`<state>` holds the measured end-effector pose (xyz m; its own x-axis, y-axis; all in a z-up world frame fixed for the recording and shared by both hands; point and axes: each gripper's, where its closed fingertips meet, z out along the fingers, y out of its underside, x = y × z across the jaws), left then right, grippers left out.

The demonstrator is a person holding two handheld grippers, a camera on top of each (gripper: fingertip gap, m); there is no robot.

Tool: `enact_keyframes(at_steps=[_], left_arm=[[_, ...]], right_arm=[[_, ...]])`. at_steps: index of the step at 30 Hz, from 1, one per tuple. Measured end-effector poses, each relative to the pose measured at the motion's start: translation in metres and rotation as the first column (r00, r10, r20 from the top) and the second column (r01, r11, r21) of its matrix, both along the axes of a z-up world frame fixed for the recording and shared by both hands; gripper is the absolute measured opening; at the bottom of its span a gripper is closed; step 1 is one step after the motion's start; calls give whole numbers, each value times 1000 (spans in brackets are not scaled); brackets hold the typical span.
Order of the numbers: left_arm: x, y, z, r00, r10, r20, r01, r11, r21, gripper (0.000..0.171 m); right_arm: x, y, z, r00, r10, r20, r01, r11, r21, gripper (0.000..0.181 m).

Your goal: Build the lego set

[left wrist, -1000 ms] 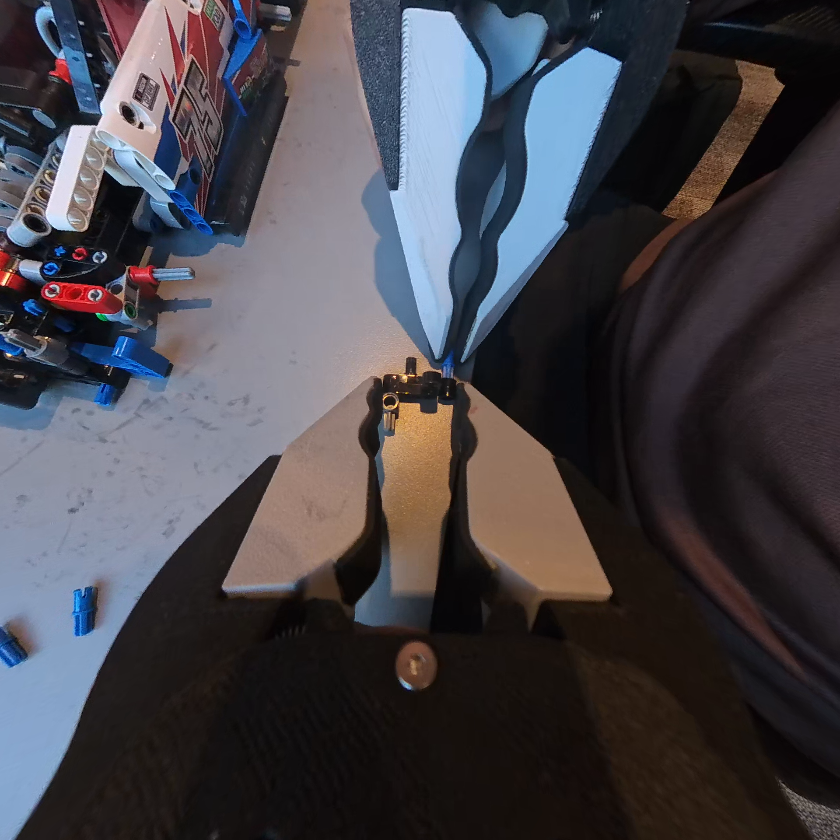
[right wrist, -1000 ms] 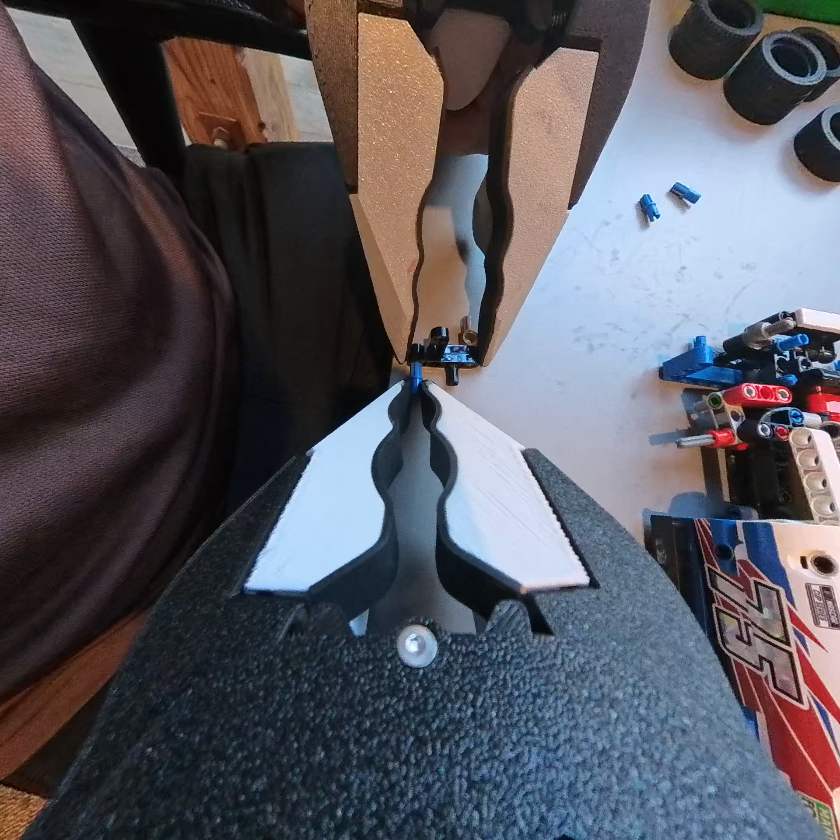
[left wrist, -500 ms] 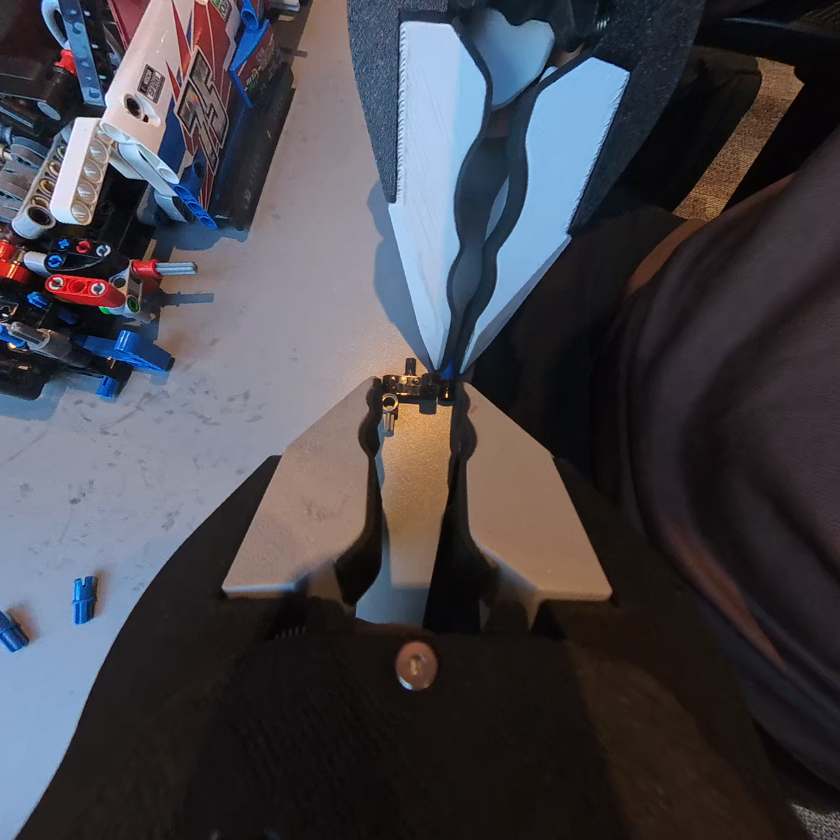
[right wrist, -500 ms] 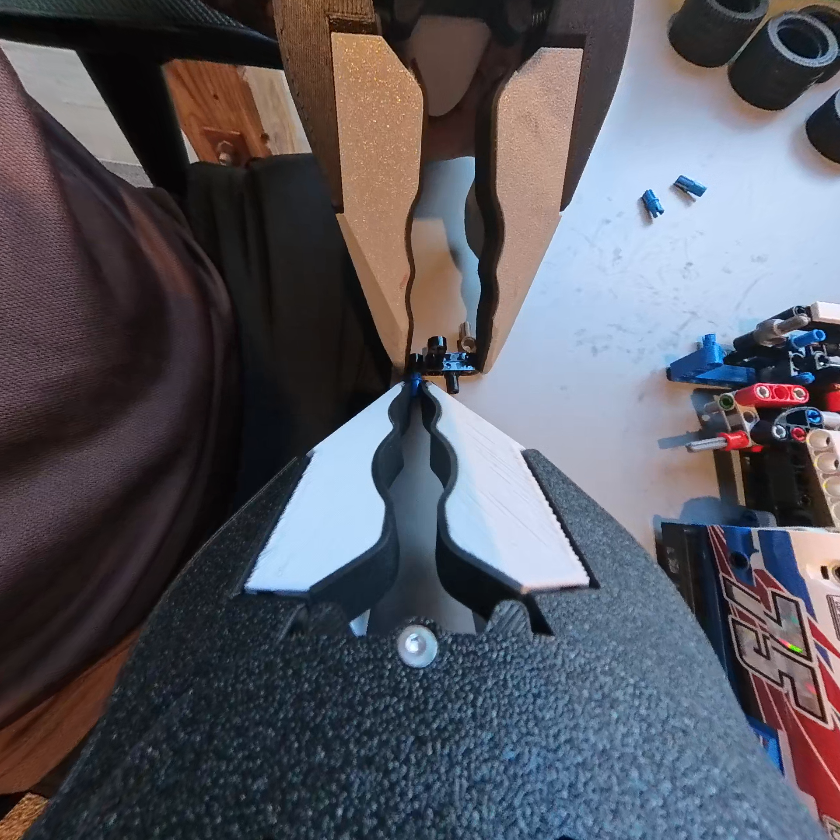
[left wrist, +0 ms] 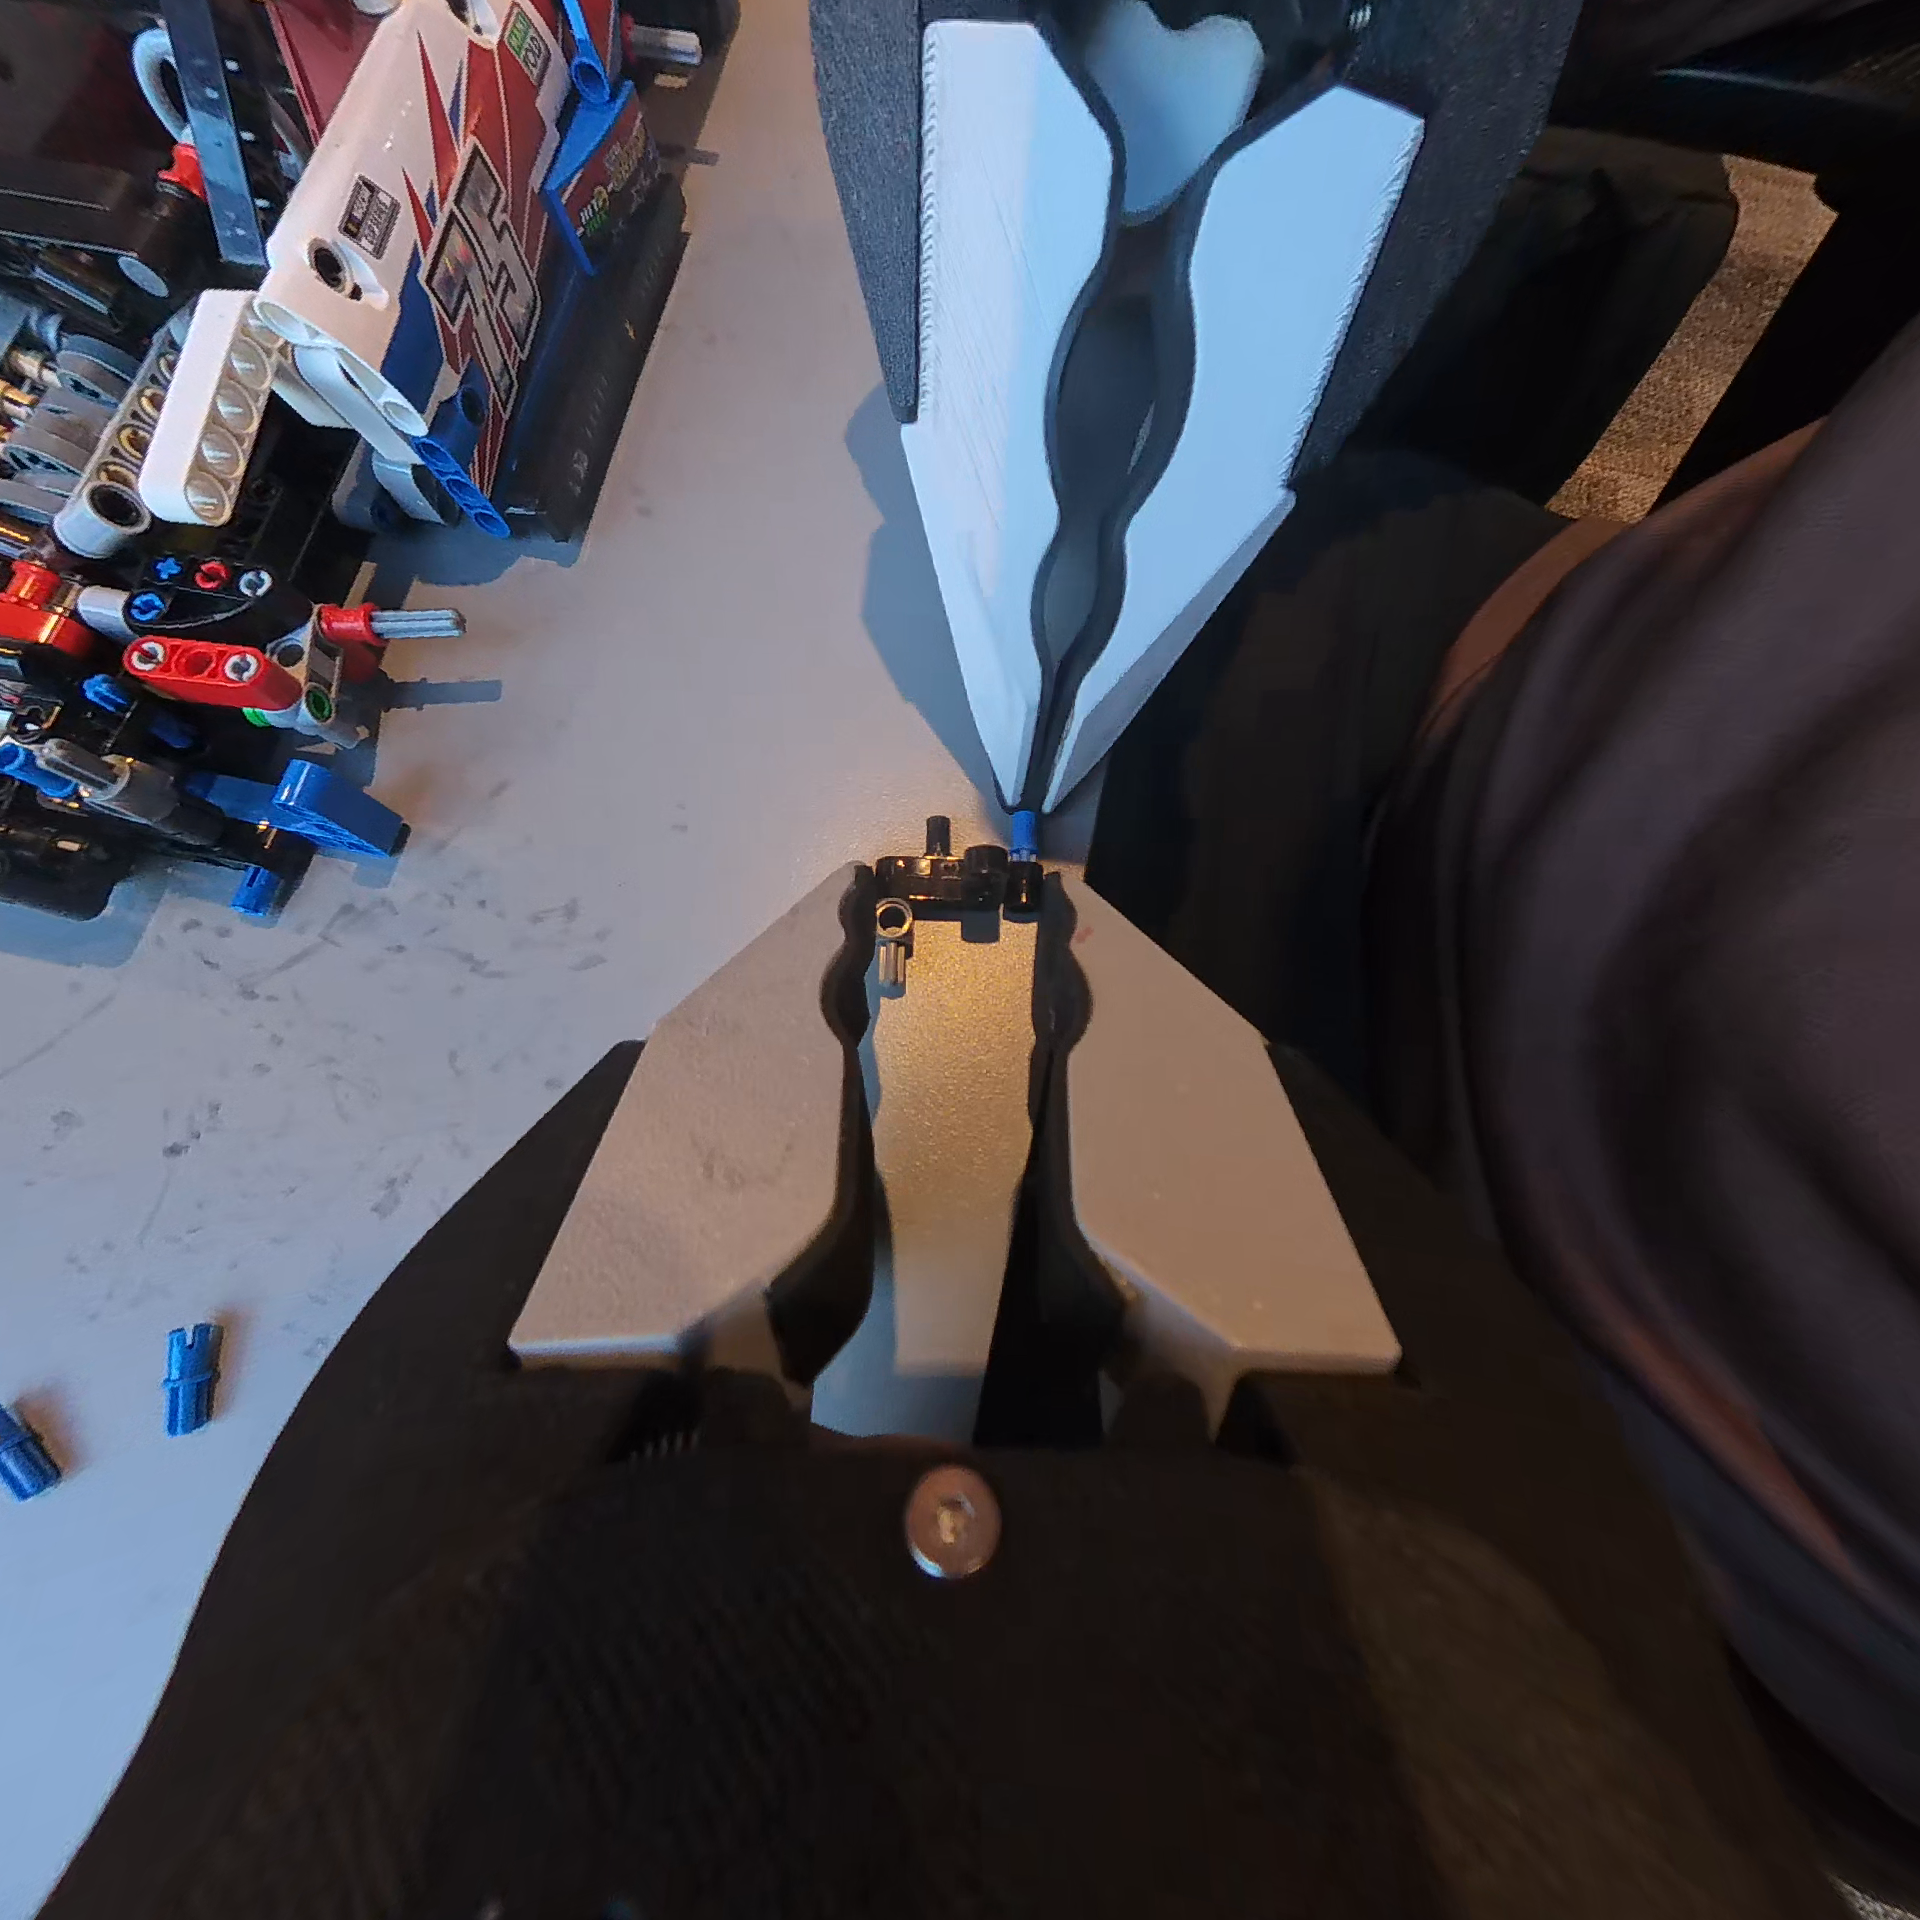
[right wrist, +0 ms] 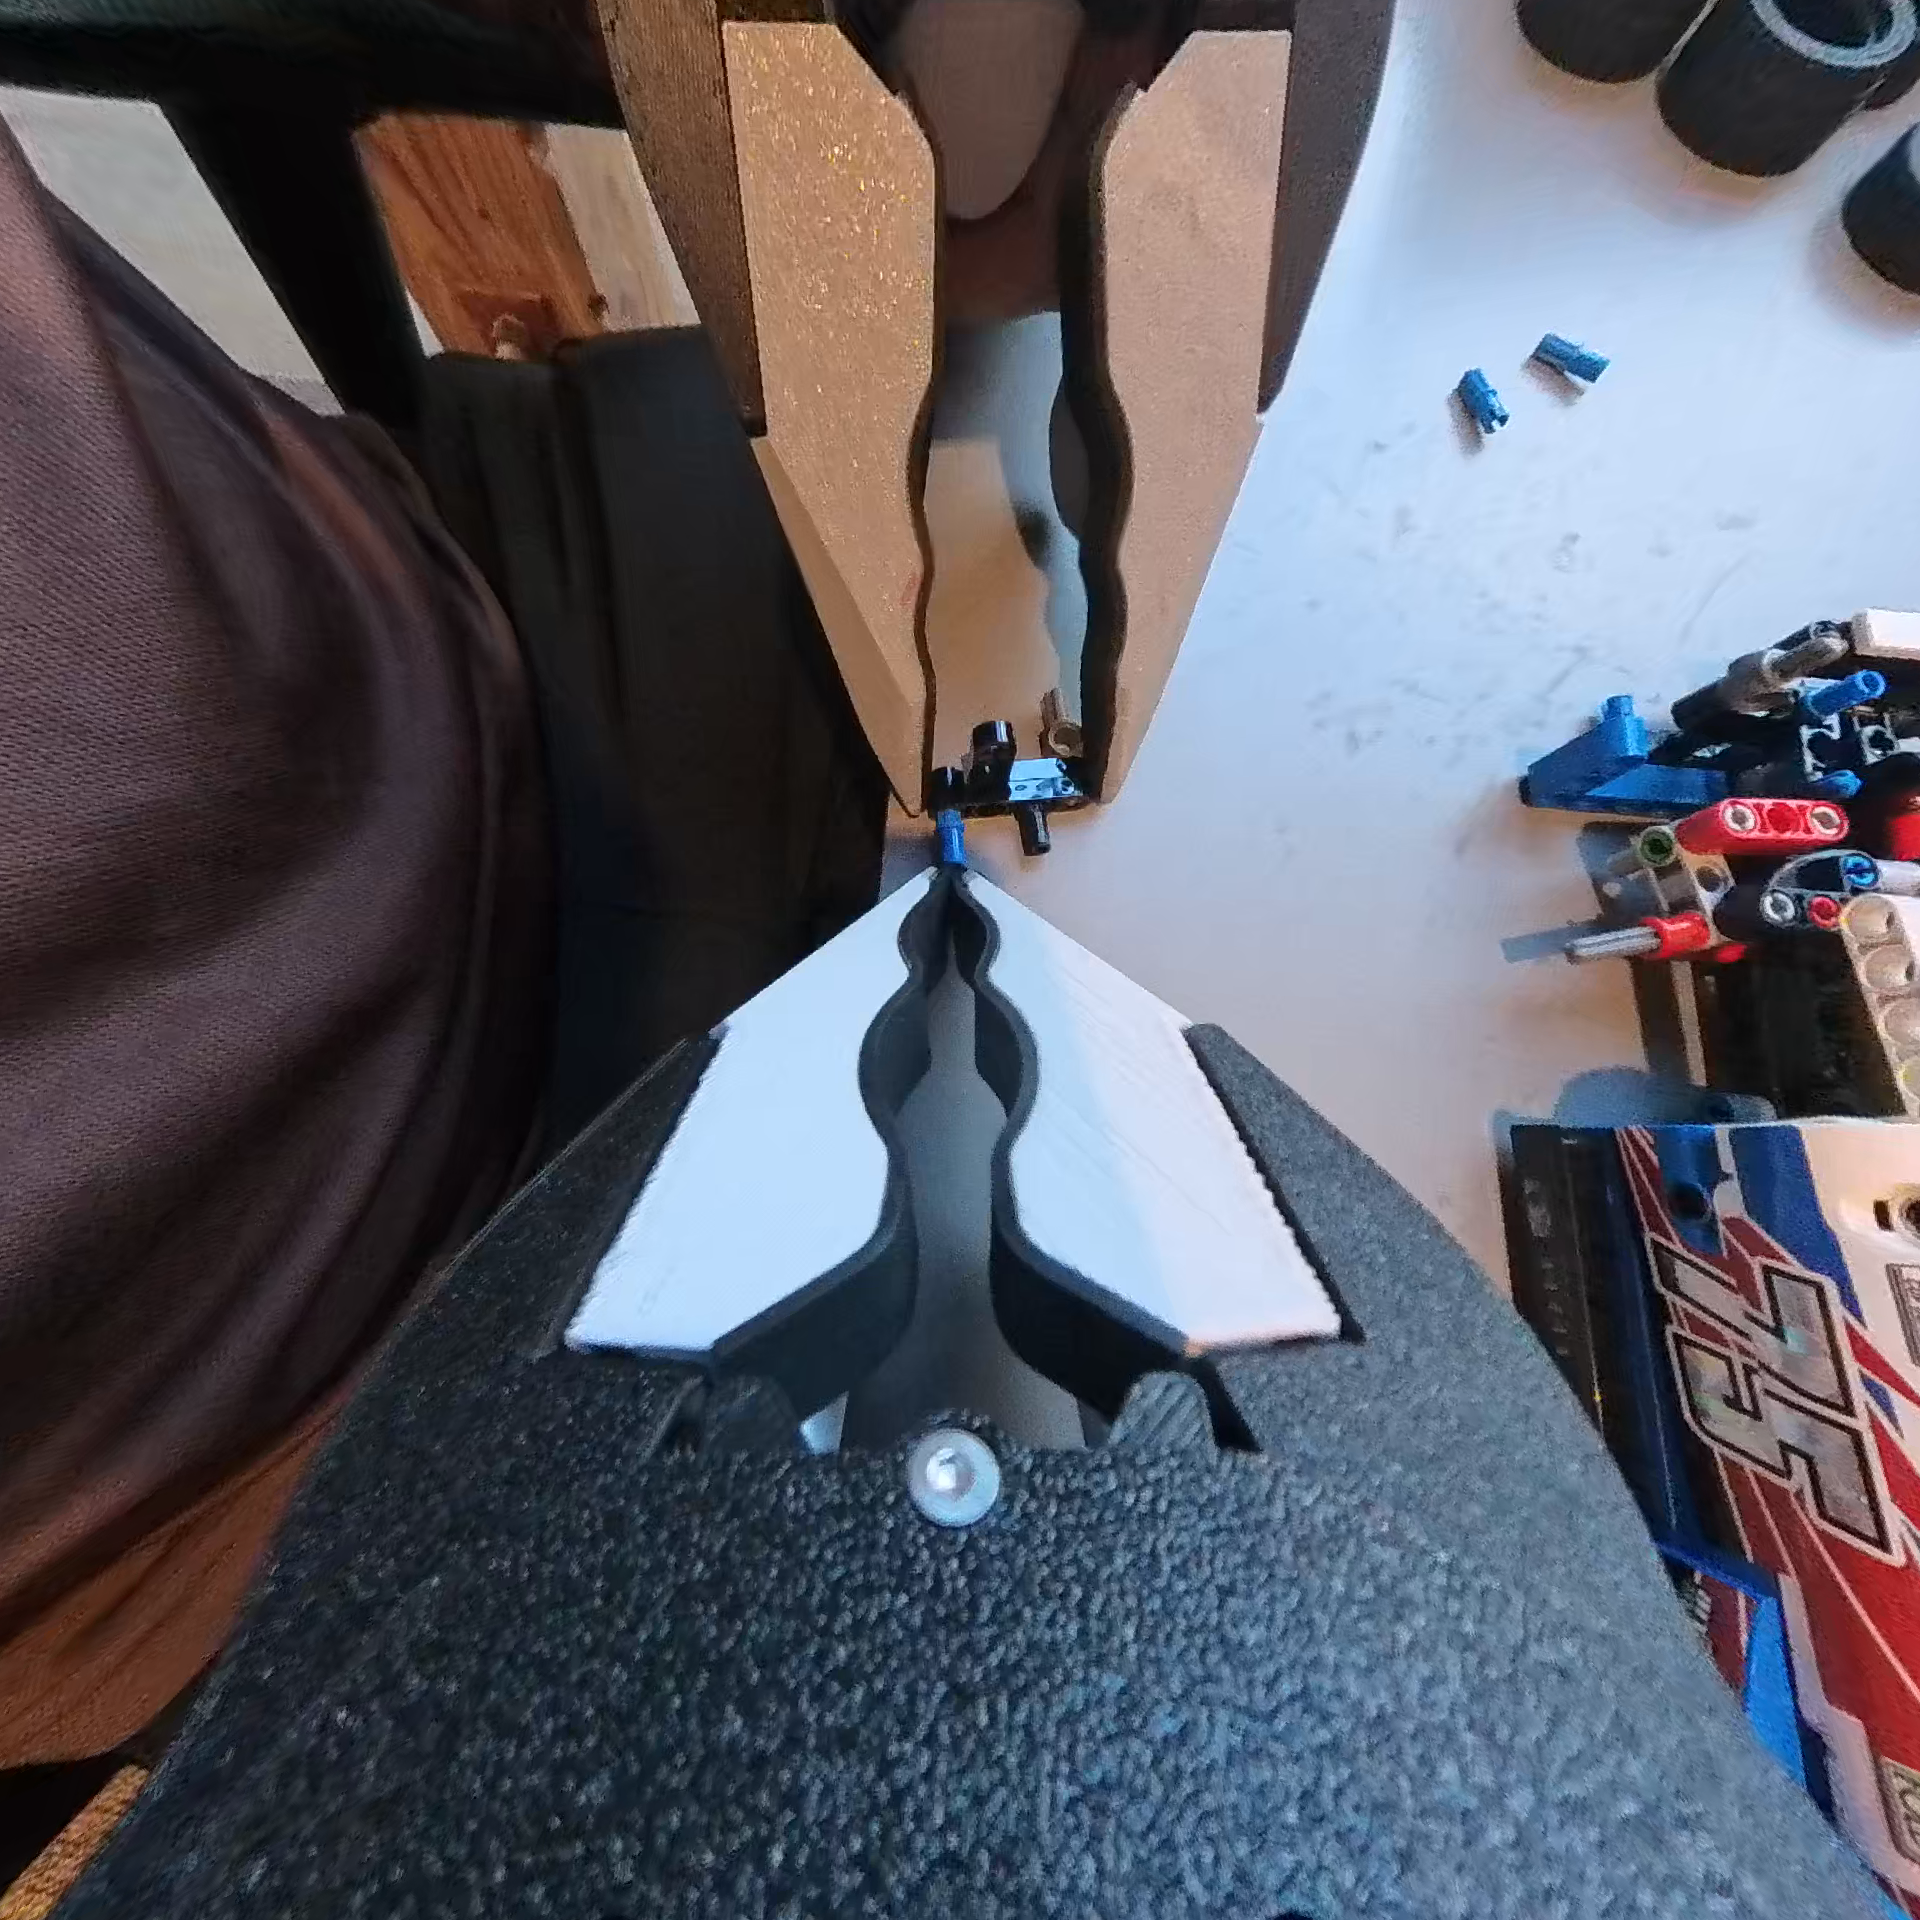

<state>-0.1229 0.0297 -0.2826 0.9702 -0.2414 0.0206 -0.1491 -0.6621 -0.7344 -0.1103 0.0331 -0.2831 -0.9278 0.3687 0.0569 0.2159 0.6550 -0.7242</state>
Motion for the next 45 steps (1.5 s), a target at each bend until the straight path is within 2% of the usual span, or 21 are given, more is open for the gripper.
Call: enact_keyframes(at_steps=[9, 19, 22, 28, 30, 33, 40, 45], left_arm=[[0, 0, 0, 1000, -7, 8, 7, 1000, -7, 29], [-4, 4, 0, 1000, 18, -3, -18, 1000, 0, 29], [-10, 6, 1, 1000, 4, -16, -5, 1000, -16, 29], [-22, 9, 1, 998, -63, -24, 62, 997, -39, 29], [-29, 11, 1, 998, -48, -44, 46, 998, -48, 40], [-29, 8, 1, 996, -62, -62, 60, 997, -40, 42], [-31, -4, 1, 1000, 15, -23, -16, 1000, -27, 48], [-36, -14, 2, 995, 85, -51, -86, 996, -11, 49]], right_arm=[[-1, -6, 1, 1000, 31, -2, -31, 1000, -3, 0], [-3, 3, 5, 1000, -9, -7, 9, 1000, -23, 0], [-4, 6, 10, 999, -39, -1, 38, 997, -66, 0], [-7, 9, 7, 998, -61, -2, 61, 997, -42, 0], [-8, 9, 6, 998, -63, 14, 64, 997, -43, 0], [-8, 10, 4, 998, -62, 32, 63, 997, -44, 0], [-9, 11, 4, 998, -56, 42, 58, 997, -49, 0], [-10, 12, 2, 997, -57, 53, 60, 997, -44, 0]])
